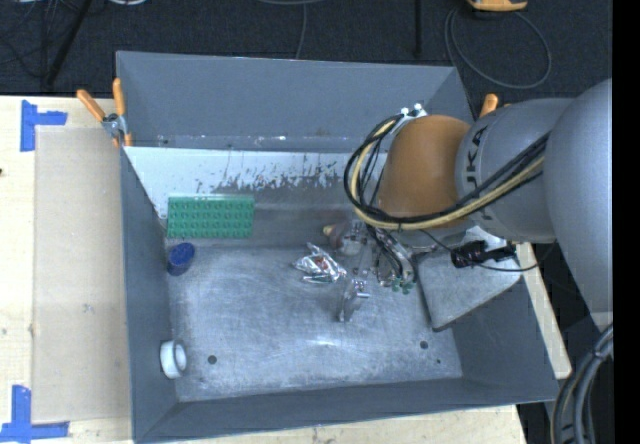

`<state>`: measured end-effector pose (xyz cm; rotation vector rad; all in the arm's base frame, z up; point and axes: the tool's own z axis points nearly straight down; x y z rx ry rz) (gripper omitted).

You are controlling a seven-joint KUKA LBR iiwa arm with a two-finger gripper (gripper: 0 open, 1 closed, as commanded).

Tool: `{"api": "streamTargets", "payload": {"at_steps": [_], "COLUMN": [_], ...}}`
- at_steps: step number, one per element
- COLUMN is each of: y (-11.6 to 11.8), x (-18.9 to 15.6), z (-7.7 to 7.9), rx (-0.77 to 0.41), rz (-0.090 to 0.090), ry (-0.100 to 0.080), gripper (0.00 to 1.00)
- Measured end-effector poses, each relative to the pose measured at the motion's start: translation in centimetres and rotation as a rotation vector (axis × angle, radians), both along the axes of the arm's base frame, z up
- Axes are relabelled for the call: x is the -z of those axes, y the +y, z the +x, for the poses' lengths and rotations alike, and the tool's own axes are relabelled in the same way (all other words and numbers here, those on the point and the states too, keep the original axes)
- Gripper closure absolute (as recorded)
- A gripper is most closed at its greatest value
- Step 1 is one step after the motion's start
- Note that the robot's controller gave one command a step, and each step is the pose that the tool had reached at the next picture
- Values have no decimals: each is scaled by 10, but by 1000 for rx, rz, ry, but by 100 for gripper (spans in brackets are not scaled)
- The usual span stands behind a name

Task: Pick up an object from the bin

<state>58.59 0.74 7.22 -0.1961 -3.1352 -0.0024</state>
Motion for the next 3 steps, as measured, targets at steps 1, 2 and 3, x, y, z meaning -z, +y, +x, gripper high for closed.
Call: {"api": "streamTargets", "payload": {"at_steps": [1,2,3], "y": [22,23,16], "x": [0,-2,-140], "z": [9,10,26], "rx": [-36,-35,-100], "rz": [-3,0,-2], "ry": [5,-2,-10], "gripper": [0,100,100]}}
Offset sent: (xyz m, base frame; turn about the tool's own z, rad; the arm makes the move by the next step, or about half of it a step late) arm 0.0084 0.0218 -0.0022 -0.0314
